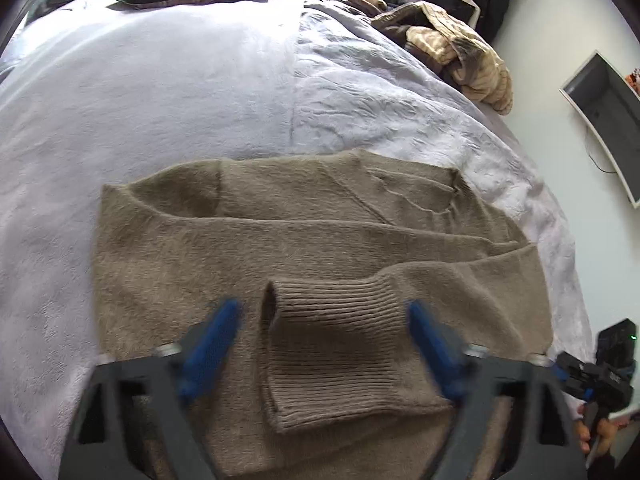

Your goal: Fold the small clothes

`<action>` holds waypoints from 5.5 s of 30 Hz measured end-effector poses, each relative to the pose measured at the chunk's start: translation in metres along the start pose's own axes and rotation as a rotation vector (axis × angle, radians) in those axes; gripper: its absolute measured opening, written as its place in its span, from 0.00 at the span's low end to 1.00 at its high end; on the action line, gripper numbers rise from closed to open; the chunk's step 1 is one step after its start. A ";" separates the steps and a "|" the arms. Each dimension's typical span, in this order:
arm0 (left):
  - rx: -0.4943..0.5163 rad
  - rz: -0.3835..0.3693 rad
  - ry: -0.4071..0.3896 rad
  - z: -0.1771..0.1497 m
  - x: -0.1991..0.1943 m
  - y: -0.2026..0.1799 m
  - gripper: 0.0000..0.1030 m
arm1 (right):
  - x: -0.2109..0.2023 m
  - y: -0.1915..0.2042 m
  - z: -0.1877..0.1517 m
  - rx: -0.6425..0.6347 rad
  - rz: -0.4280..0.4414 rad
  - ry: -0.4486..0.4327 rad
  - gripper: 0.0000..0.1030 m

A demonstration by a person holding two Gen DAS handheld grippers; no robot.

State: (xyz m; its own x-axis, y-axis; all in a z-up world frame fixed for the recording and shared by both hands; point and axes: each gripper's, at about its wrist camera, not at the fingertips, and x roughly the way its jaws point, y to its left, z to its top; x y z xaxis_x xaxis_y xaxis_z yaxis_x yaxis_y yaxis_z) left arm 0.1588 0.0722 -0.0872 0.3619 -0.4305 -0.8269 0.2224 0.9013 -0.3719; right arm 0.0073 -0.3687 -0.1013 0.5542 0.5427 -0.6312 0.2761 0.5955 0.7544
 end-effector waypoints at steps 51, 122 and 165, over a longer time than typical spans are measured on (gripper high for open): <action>0.031 0.129 -0.048 -0.059 -0.044 0.022 0.06 | -0.009 -0.015 0.016 -0.090 -0.151 -0.099 0.05; 0.063 0.380 -0.092 -0.134 -0.082 -0.024 0.98 | -0.027 0.054 -0.049 -0.307 -0.282 -0.039 0.65; -0.005 0.284 -0.058 -0.282 -0.151 -0.005 0.98 | -0.098 0.033 -0.171 -0.244 -0.114 -0.037 0.86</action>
State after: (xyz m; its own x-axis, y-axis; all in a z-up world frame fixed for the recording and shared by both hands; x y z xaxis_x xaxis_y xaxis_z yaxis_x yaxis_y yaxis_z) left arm -0.1518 0.1467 -0.0798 0.4607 -0.1626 -0.8725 0.1001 0.9863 -0.1310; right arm -0.1716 -0.3008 -0.0452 0.5602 0.4443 -0.6991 0.1433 0.7793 0.6100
